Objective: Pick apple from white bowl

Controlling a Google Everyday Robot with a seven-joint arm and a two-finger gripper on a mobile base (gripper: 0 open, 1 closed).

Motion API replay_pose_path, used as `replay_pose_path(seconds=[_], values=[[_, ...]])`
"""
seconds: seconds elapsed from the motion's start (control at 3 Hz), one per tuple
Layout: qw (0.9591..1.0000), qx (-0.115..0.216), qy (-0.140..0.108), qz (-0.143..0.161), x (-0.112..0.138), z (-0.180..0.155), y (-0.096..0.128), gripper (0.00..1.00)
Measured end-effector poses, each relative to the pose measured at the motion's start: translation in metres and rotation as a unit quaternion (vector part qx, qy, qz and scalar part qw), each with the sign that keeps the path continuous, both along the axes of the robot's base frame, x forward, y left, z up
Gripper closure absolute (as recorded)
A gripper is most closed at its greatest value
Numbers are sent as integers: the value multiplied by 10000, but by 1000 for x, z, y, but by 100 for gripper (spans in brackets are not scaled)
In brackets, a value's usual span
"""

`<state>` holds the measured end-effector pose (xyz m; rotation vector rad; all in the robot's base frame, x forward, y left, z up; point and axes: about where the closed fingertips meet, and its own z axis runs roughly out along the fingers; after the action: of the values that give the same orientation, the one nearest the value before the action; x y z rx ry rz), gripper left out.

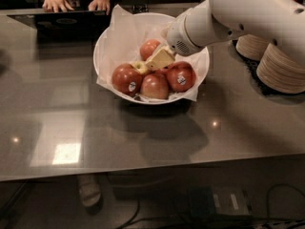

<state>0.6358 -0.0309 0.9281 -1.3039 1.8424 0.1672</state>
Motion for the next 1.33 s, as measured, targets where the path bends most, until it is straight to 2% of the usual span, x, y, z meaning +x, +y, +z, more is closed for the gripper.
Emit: replay_pose_path(seconds=[0.67, 1.0, 1.33], values=[[9994, -142, -255, -198, 12, -7, 5, 33], [9990, -106, -361, -261, 20, -7, 5, 33], [9989, 68, -287, -364, 24, -12, 6, 33]])
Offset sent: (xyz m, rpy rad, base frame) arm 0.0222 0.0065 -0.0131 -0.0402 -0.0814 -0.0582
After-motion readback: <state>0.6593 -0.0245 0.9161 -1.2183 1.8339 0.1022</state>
